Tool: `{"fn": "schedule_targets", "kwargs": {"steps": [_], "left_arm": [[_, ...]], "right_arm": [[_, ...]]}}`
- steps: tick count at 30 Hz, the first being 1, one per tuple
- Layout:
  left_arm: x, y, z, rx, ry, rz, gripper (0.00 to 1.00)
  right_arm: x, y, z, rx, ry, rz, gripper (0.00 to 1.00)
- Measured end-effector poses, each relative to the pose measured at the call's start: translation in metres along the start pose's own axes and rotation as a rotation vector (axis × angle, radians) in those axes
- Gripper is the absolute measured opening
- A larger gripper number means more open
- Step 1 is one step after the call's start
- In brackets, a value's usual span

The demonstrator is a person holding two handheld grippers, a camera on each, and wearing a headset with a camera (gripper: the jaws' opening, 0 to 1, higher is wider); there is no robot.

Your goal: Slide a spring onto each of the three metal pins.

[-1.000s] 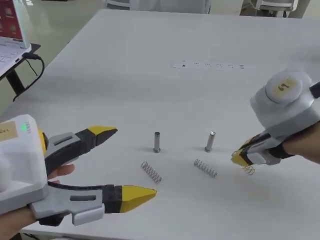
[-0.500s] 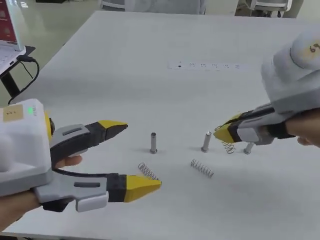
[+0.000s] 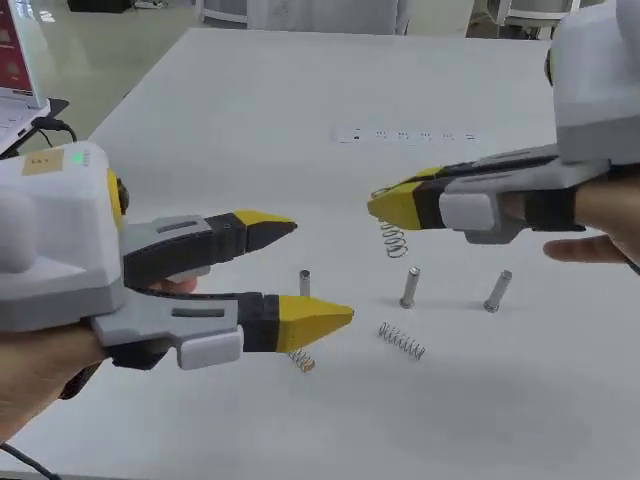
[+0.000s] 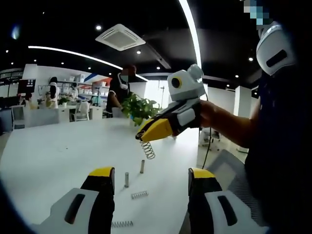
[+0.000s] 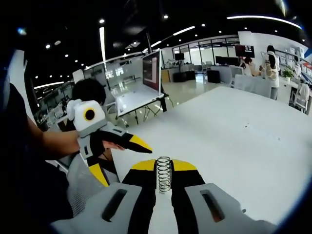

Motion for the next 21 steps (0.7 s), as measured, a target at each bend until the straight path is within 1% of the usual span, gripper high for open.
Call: {"fn": "schedule_targets", "kwargs": {"steps": [2,3,4,6,8,12,15,16,17,21], "left_arm": [[-0.001,-0.003,0.001,0.008,0.012,0.012,0.53],[-0.001,-0.004,0.001,0.008,0.013,0.015,0.53],[-0.001,-0.005,0.002,0.009,0.015,0.019,0.52],[-0.002,-0.007,0.002,0.011,0.019,0.028,0.50],[-0.004,-0.010,0.003,0.007,0.021,0.040,0.47],[-0.006,-0.014,0.004,0.004,0.024,0.048,0.41],[-0.008,-0.016,0.004,0.002,0.024,0.048,0.38],[-0.009,-0.016,0.004,0.005,0.025,0.050,0.36],[-0.009,-0.017,0.004,0.008,0.025,0.052,0.34],[-0.009,-0.018,0.003,0.017,0.027,0.058,0.22]], "right_arm": [[0.001,-0.005,-0.006,-0.011,-0.032,0.034,0.08],[0.002,-0.006,-0.009,-0.013,-0.050,0.038,0.08],[0.002,-0.008,-0.011,-0.018,-0.068,0.054,0.08],[0.004,-0.009,-0.016,-0.025,-0.091,0.070,0.08],[0.003,-0.011,-0.019,-0.023,-0.098,0.076,0.08],[0.001,-0.012,-0.021,-0.017,-0.106,0.086,0.08],[0.001,-0.013,-0.022,-0.025,-0.133,0.099,0.08],[-0.003,-0.013,-0.027,-0.022,-0.136,0.101,0.08],[-0.004,-0.013,-0.029,-0.020,-0.134,0.102,0.08],[-0.002,-0.013,-0.028,-0.014,-0.140,0.107,0.08]]}}
Point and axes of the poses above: the centre of the closed fingertips' face, and the gripper's own axes: x roughly backward along the fingers, z roughly to its right, y roughly out of its underside, the point moved 7 cm from there along x, roughly backward along the fingers, and after that the axes turned 15 degrees about -z, right-handed, at the moved point
